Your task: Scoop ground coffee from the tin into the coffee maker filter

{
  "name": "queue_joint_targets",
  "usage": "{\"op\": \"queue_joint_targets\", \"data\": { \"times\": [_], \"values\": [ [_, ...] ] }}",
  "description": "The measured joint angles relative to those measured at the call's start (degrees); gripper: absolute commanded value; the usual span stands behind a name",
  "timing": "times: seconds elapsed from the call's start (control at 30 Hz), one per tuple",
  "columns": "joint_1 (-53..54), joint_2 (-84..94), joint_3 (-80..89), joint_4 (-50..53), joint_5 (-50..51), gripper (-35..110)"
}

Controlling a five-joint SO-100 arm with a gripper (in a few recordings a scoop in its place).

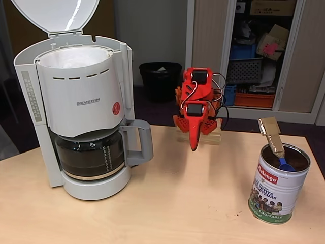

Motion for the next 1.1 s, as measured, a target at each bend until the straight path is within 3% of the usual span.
{"op": "queue_joint_targets", "data": {
  "times": [0.27, 0.67, 1.1],
  "values": [
    [2.0, 0.3, 5.8, -3.9, -4.6, 0],
    [1.8, 0.4, 6.0, 6.4, -3.3, 0],
    [1.0, 0.4, 6.0, 7.1, -4.2, 0]
  ]
}}
